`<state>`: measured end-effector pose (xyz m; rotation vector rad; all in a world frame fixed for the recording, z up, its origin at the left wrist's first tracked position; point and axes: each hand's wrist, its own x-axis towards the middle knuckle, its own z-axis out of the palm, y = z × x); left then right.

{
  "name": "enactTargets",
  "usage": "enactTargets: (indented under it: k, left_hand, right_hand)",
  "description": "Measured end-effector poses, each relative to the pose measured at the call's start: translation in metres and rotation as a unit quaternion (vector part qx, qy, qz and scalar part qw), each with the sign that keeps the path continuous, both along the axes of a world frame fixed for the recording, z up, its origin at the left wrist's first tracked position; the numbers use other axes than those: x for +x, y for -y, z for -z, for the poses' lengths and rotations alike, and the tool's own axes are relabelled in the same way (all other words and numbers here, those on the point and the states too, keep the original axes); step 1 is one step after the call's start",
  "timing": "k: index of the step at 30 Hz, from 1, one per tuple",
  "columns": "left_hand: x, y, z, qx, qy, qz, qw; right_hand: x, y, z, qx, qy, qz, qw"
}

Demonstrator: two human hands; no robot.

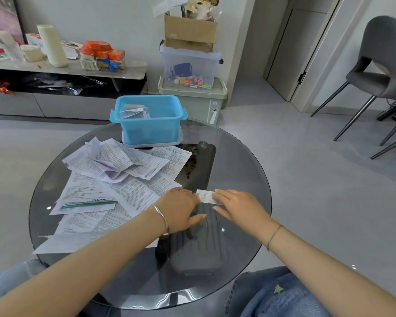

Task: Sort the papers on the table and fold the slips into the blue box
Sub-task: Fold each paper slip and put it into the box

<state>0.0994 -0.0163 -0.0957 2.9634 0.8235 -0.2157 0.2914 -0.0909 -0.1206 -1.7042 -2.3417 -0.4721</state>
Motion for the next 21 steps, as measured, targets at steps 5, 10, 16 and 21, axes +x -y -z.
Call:
enactTargets:
  k: [5, 10, 16, 21]
  left_hand:
    - [-0.003, -0.001, -0.016, -0.1, 0.097, -0.092, 0.986]
    - [-0.01, -0.005, -0.015, -0.28, 0.337, -0.182, 0.88]
    - [-0.018, 0.006, -0.012, -0.295, 0.481, -0.123, 0.817]
    - [-0.025, 0.006, -0.027, -0.25, 0.523, -0.134, 0.804]
  right_hand:
    - [-0.005, -0.007, -0.009, -0.04, 0.032, 0.028, 0.998]
    - [-0.018, -0.004, -0.036, -0.139, -0.527, 0.146, 0.826]
    - [-0.045, -0.005, -0.058, -0.152, -0.741, 0.09, 0.648]
    - [-0.048, -0.007, -0.068, -0.156, -0.723, 0.04, 0.671]
